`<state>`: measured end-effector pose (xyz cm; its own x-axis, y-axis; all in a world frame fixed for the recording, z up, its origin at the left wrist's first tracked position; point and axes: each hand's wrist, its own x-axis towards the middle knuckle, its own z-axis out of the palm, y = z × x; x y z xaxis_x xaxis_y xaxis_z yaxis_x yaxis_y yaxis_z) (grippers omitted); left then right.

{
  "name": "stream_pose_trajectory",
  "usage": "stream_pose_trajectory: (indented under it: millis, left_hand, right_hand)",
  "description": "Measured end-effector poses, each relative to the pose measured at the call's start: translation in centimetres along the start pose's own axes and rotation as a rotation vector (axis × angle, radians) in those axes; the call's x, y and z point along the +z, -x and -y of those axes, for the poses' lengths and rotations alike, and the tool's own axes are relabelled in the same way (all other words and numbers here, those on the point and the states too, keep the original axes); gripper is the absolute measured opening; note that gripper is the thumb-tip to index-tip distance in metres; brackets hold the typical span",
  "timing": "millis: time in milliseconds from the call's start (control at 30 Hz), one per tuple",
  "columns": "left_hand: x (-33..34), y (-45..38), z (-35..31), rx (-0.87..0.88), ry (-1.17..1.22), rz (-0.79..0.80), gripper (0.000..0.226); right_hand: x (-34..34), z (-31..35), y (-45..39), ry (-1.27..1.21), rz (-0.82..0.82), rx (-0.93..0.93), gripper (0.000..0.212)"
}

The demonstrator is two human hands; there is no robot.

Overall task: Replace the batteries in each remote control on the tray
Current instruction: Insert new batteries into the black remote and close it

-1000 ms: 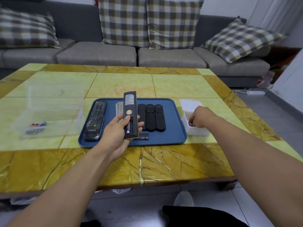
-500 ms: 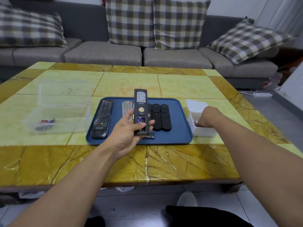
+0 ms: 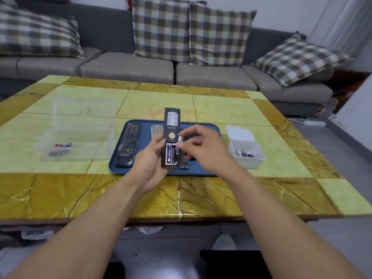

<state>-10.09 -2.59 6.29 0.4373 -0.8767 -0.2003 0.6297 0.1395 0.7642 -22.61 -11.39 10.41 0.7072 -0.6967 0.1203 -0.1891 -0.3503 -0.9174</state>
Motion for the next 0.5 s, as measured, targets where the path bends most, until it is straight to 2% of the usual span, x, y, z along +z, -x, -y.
stream_pose_trajectory:
  millis: [100, 300, 500]
  left_hand:
    - [0.0, 0.2, 0.1, -0.001, 0.017, -0.021, 0.038]
    - [-0.5, 0.4, 0.3, 0.017, 0.038, -0.110, 0.037]
    - [-0.9, 0.0, 0.2, 0.016, 0.060, -0.144, 0.038]
  right_hand:
    - [1.9, -1.4, 0.8, 0.023, -0.061, -0.035, 0.016]
    - [3.0, -2.5, 2.2, 0.050, -0.157, -0.234, 0.014]
    - [3.7, -3.6, 1.3, 0.235, -0.200, -0.460, 0.011]
